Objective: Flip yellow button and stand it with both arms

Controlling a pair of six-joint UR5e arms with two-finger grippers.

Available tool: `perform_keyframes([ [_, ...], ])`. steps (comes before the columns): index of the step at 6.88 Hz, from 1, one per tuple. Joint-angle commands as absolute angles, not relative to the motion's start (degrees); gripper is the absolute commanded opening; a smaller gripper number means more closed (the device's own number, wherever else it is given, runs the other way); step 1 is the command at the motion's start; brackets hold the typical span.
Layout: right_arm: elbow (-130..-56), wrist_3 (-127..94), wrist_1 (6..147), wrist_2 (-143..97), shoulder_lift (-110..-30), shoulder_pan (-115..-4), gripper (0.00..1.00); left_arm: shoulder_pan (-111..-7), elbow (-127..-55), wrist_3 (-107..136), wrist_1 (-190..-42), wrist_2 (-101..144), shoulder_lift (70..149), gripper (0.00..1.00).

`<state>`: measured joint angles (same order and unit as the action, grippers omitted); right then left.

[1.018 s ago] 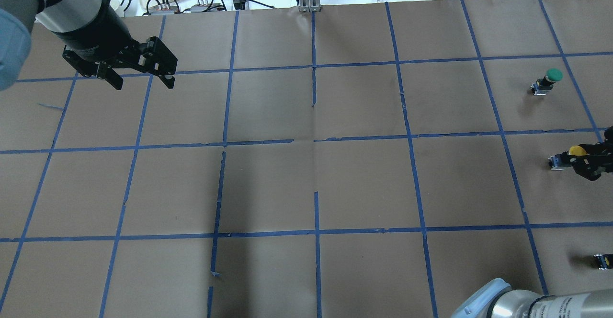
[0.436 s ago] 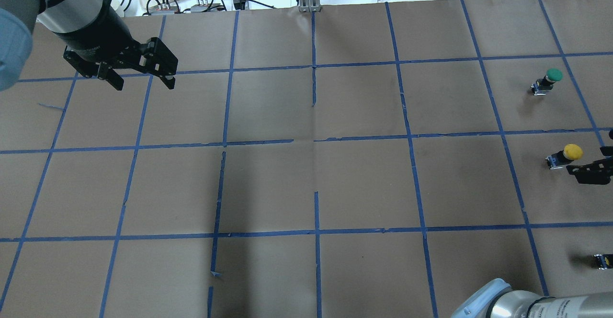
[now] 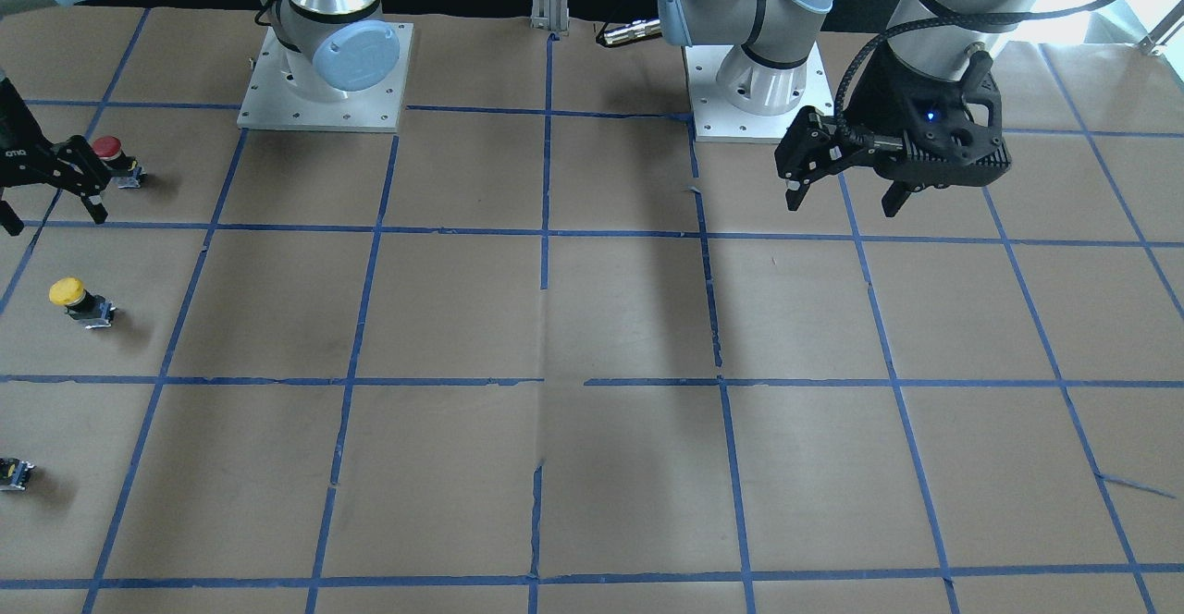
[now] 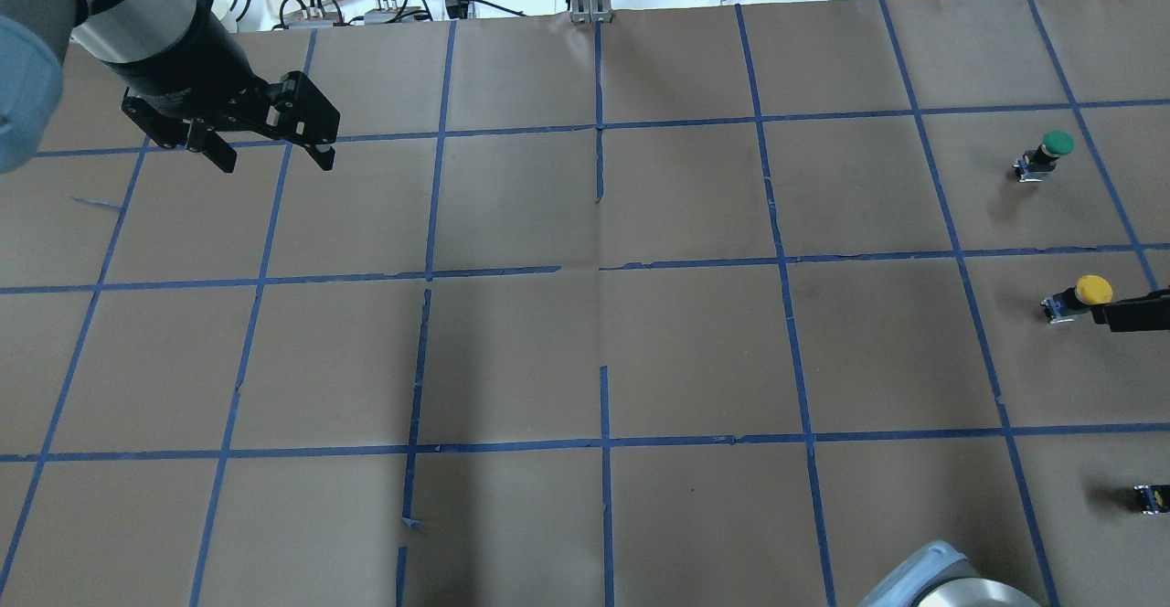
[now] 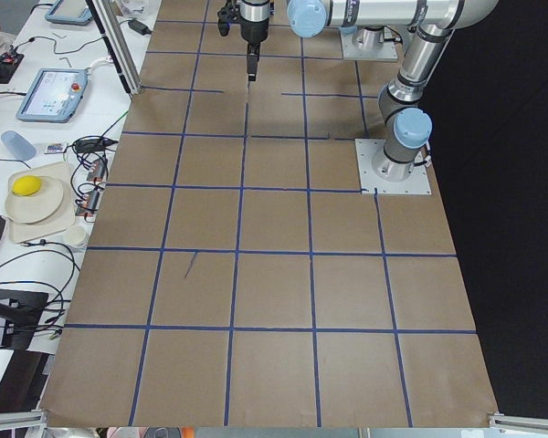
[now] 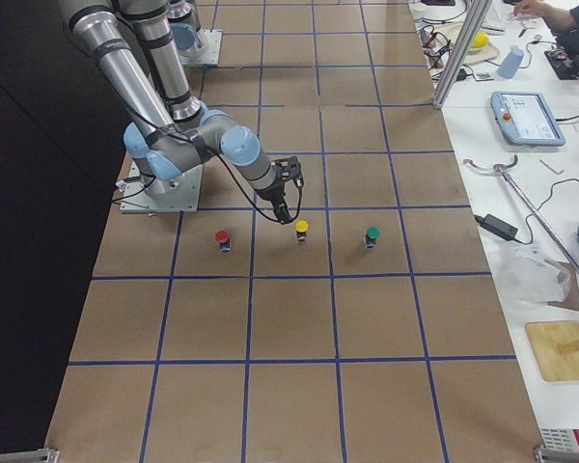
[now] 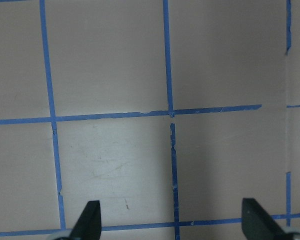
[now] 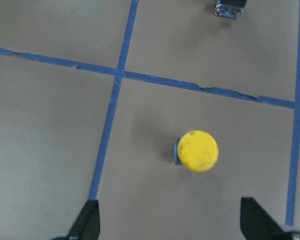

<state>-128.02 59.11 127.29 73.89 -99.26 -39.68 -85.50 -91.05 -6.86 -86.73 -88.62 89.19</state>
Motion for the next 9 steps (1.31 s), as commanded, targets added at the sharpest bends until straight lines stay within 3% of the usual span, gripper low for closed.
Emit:
perform_keyframes([
  [1, -116.0, 42.37, 109.95, 80.13, -101.95, -51.26, 1.0, -85.52, -91.05, -6.86, -86.66, -88.59, 89.21, 1.0],
  [6, -98.56, 4.04, 86.16, 84.44, -101.51, -78.5, 1.0, -85.52, -91.05, -6.86, -86.75, -88.59, 89.21, 1.0],
  [9, -98.26, -5.45, 81.41, 90.42, -101.25, -88.5, 1.0, -85.43, -90.97, -6.86, -86.66, -88.59, 89.21, 1.0],
])
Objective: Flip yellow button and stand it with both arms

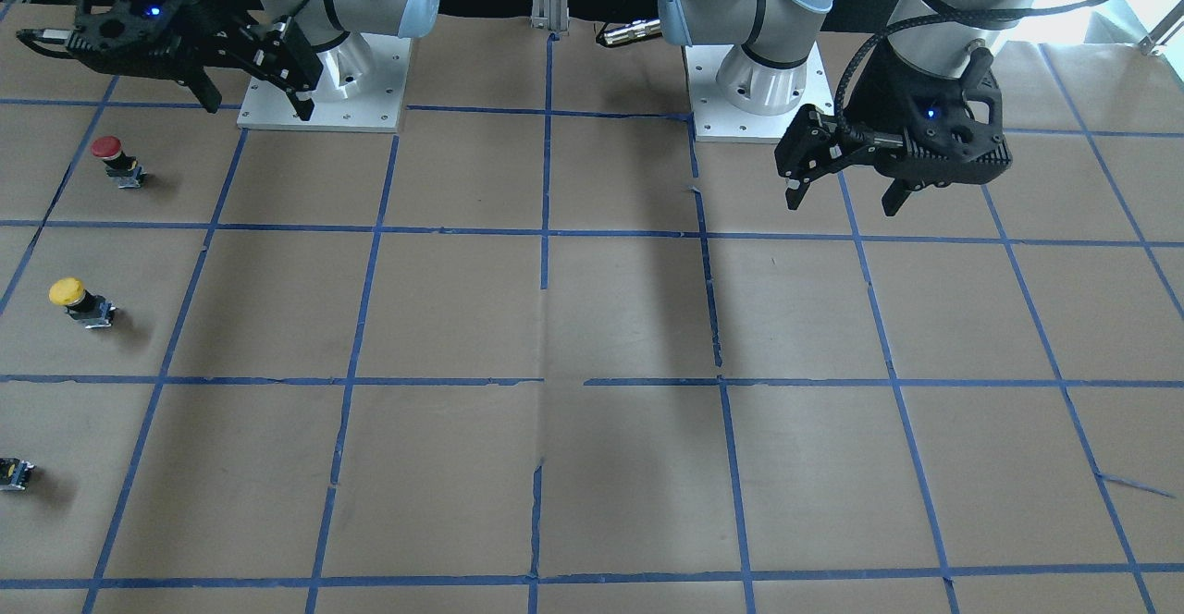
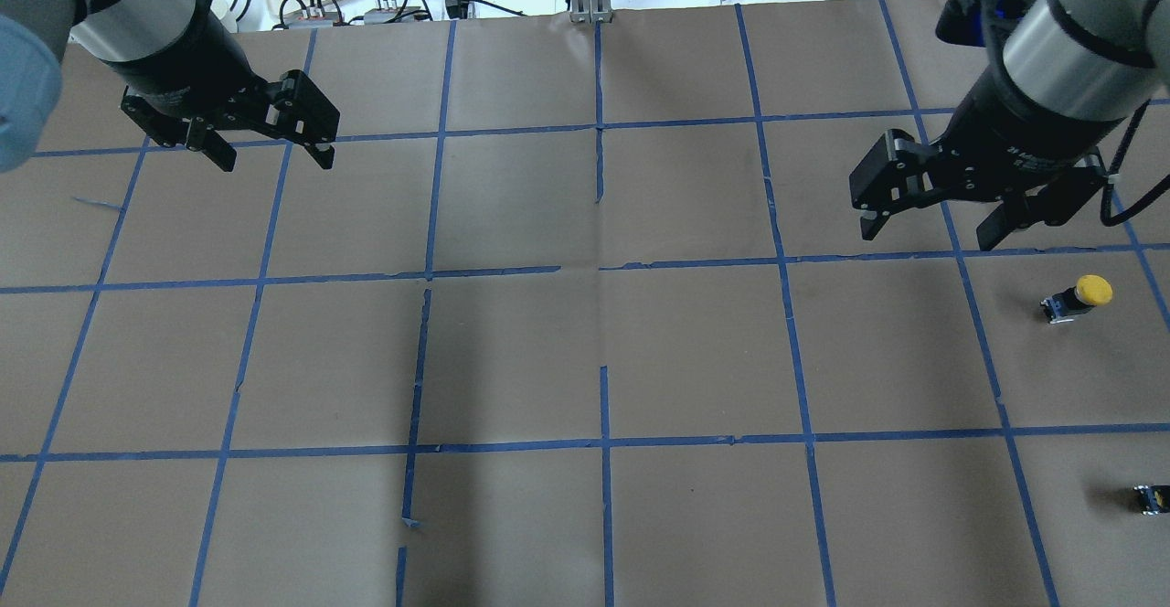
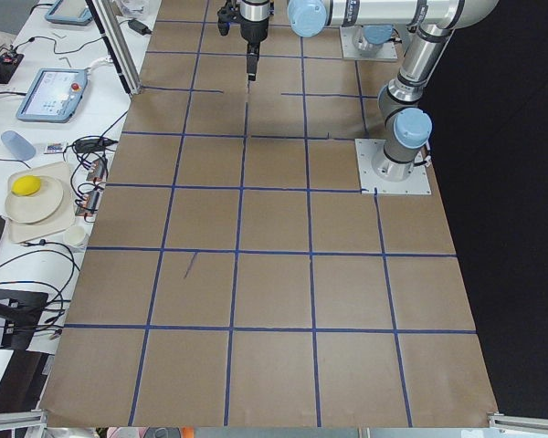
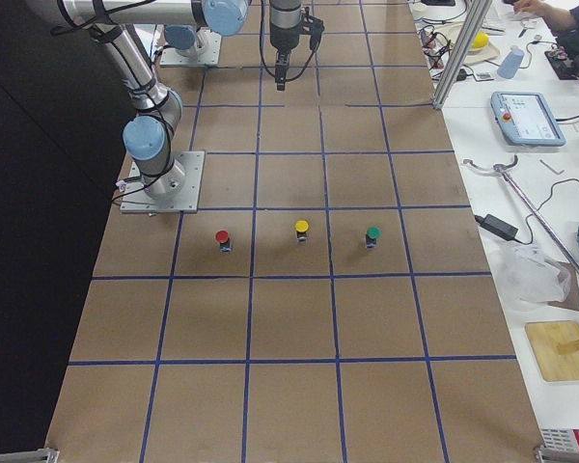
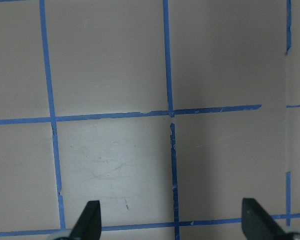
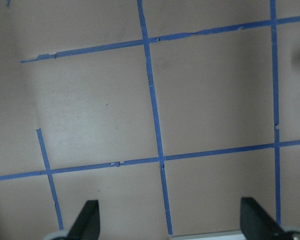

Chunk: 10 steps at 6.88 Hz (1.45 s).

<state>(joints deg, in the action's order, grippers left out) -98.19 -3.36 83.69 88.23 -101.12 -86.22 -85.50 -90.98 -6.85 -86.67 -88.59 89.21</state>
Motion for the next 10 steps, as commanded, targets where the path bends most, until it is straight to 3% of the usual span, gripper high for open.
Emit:
perform_keyframes([
  [1, -98.26, -5.28, 81.65, 90.53, -100.81, -88.51, 1.0, -85.43, -90.97, -6.86, -86.66, -88.59, 89.21, 1.0],
  [10, -98.17, -5.36, 81.83, 90.79, -99.93, -88.33, 1.0, -86.13, -90.44, -4.58, -87.54, -89.47, 89.39, 1.0],
])
